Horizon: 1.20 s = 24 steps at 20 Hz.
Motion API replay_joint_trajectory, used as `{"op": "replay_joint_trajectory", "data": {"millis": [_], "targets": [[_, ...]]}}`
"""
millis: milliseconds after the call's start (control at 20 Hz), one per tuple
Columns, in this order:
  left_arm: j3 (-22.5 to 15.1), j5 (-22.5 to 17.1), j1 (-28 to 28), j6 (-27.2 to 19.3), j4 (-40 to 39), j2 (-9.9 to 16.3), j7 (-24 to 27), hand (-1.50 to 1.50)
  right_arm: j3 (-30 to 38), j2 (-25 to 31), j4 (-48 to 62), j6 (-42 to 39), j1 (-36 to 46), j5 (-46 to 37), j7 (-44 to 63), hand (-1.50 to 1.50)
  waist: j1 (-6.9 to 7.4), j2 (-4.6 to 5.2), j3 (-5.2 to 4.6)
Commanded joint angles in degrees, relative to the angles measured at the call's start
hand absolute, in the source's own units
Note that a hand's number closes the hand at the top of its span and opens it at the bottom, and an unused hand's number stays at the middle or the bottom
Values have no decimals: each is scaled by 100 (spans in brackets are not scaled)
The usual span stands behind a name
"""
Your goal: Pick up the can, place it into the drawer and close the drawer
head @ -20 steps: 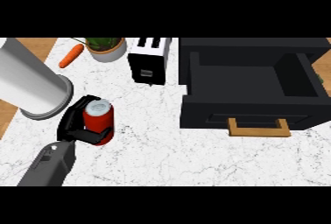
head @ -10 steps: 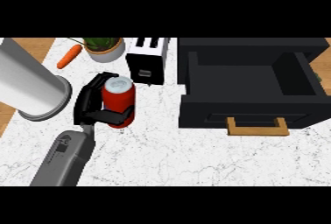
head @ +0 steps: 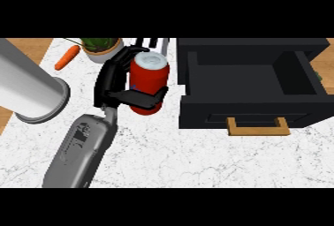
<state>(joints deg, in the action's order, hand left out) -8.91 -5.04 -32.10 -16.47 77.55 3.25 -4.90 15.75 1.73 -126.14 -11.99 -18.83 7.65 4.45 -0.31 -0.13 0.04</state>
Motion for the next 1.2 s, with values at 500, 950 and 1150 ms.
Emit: {"op": "replay_joint_trajectory", "data": {"millis": [500,950,1150], "targets": [[-136,273,-2687,-903,-1261,-323,-1073,150,361,169,193,-195,199,257,20,-150,-97,28,0],[-220,-191,-4185,-1294,-2672,-324,-1092,150,-255,-163,-88,64,35,-212,113,-150,-162,41,1],[-670,-482,-4553,-1688,-2998,-325,-1242,150,11,30,16,111,605,-59,464,-150,-150,38,1]]}}
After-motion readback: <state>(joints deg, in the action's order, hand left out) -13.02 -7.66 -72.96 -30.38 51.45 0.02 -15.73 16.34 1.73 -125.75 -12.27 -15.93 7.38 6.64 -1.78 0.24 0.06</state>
